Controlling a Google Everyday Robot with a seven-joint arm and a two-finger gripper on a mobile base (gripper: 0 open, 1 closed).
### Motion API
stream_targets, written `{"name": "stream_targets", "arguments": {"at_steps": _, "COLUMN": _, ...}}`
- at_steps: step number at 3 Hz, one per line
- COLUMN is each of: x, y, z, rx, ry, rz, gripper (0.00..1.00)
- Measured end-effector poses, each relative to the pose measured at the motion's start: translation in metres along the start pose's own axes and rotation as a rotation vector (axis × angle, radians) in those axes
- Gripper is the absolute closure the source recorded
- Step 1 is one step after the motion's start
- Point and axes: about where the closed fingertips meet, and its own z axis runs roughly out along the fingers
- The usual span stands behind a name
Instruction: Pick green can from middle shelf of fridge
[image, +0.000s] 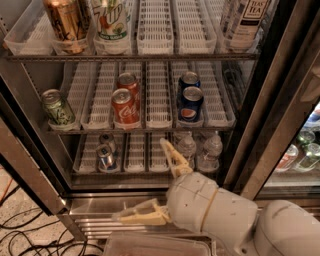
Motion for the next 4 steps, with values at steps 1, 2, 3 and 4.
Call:
{"name": "stream_targets", "arguments": {"at_steps": 1, "x": -0.005, "y": 0.01, "z": 0.009, "rx": -0.017, "ry": 0.056, "rz": -0.018, "gripper": 0.0}}
{"name": "stream_targets", "arguments": {"at_steps": 2, "x": -0.005, "y": 0.01, "z": 0.009, "rx": -0.016, "ry": 0.056, "rz": -0.019, "gripper": 0.0}}
{"name": "stream_targets", "arguments": {"at_steps": 3, "x": 0.003, "y": 0.007, "z": 0.018, "rx": 0.023, "ry": 0.047, "rz": 0.009, "gripper": 0.0}}
{"name": "stream_targets", "arguments": {"at_steps": 4, "x": 0.015, "y": 0.007, "z": 0.05, "rx": 0.039, "ry": -0.017, "rz": 0.097, "gripper": 0.0}}
